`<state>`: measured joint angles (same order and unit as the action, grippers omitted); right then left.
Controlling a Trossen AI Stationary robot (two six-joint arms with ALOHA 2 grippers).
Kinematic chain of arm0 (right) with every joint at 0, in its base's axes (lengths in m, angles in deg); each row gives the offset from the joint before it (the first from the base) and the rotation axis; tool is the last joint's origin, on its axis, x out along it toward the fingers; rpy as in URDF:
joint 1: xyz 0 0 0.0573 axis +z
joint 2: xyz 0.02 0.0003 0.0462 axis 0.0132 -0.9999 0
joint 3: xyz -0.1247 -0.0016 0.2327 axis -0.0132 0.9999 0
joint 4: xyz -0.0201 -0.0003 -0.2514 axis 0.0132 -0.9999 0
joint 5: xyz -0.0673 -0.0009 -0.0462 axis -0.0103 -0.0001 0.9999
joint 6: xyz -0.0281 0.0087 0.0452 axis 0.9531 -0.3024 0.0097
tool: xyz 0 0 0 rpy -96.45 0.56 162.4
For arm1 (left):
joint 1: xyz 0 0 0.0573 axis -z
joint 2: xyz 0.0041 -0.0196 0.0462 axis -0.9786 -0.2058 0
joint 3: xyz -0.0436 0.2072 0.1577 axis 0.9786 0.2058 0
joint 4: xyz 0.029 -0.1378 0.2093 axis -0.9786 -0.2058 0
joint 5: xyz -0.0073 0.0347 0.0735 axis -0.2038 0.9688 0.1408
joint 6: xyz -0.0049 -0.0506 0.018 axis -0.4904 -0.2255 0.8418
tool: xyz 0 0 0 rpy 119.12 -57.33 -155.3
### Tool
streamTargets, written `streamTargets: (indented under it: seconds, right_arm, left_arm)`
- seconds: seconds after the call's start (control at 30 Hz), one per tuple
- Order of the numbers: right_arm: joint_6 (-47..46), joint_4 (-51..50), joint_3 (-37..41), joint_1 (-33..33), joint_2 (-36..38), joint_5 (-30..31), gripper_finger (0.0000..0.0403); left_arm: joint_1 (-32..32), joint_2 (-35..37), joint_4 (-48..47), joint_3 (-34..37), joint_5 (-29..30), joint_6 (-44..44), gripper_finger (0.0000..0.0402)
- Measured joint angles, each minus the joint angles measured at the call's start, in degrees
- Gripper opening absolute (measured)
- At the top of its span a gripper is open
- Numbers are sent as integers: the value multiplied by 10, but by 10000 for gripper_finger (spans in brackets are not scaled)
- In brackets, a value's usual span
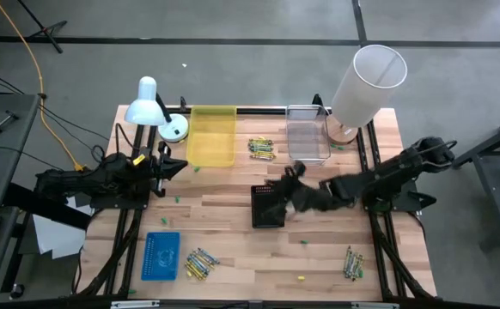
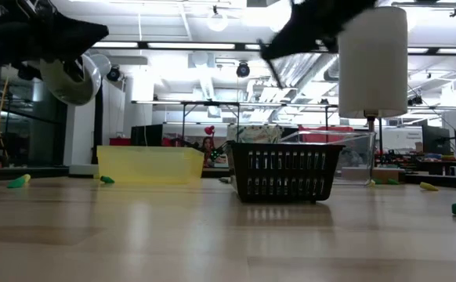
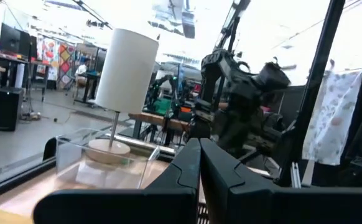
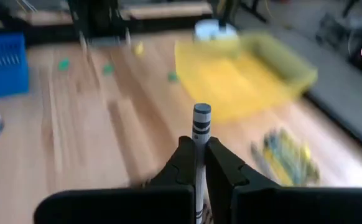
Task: Sort crayons
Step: Put the gray crayon into the yellow transparent bin
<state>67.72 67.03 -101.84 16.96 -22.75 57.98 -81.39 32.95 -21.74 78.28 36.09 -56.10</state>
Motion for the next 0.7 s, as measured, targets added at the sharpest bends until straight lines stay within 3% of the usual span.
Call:
streamTargets:
  seconds: [0.2, 0.33, 0.47, 0.7]
  right_arm:
    - [126, 128, 0, -93, -1, -139, 1]
    - [168, 212, -1, -146, -25, -235, 0]
    - [180, 301, -1, -186, -81, -324, 0]
    - [186, 439, -1, -226, -168, -382, 0]
  left_arm:
    - [6, -104, 98, 0, 2, 0, 3]
    - [21, -216, 184, -12, 17, 18, 3]
    - [39, -343, 198, -70, 30, 28, 3]
    - [80, -497, 198, -171, 21, 73, 3]
